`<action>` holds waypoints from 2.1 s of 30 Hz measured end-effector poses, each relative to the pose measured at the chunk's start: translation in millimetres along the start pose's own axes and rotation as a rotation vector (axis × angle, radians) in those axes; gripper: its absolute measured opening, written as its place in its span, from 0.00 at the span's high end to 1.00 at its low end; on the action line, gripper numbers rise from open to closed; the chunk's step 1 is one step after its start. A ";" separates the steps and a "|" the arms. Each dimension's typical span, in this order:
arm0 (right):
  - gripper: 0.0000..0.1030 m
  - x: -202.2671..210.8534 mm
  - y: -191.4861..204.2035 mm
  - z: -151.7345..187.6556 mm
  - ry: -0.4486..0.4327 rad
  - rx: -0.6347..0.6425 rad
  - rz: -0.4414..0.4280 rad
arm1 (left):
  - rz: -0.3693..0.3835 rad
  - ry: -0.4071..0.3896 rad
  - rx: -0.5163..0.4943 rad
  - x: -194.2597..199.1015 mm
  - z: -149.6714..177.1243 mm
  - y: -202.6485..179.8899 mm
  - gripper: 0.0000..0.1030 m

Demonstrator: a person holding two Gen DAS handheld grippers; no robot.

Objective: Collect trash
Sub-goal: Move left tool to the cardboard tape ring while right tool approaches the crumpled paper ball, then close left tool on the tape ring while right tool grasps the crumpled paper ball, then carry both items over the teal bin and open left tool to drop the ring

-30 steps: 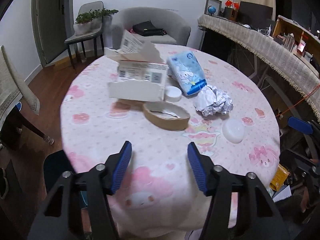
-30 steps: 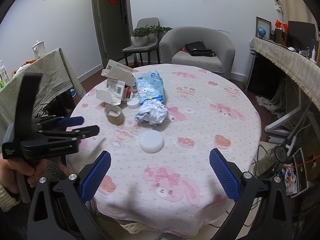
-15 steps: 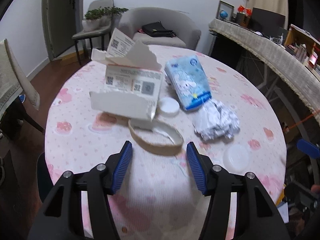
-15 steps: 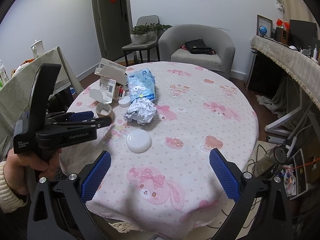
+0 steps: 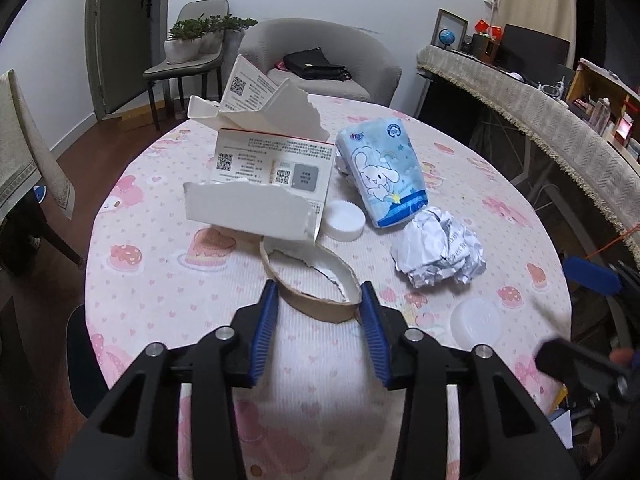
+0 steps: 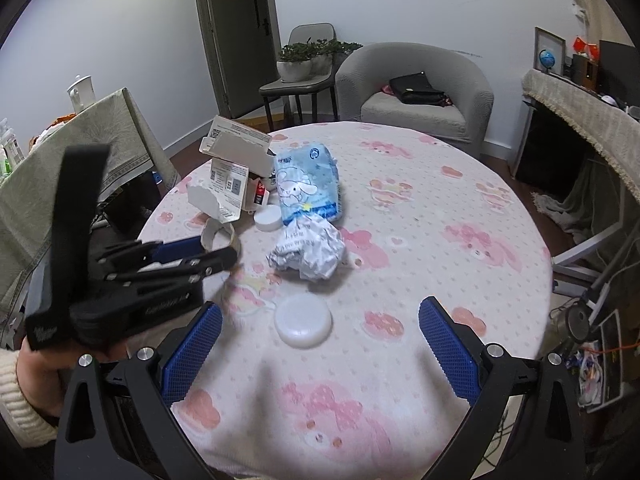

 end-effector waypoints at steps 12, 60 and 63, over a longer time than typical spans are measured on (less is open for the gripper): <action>0.12 -36.0 14.0 -22.4 0.056 0.018 -0.014 | 0.138 0.019 0.008 11.1 8.9 16.7 0.79; 0.48 -50.0 13.8 -33.5 0.096 -0.055 0.031 | 0.210 0.074 -0.100 -6.6 -8.9 15.0 0.69; 0.48 -43.2 21.1 -33.2 0.102 -0.045 0.038 | 0.225 0.083 -0.086 3.7 0.9 15.5 0.69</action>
Point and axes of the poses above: each gripper's, at about its wrist camera, not at the fingertips, and x roughly against the way its jaws point, y to its left, z to its underside, the point moved 3 cm from there along -x, roughly the way its jaws point, and after that the axes turned 4 degrees about z, right-handed, at the moved point
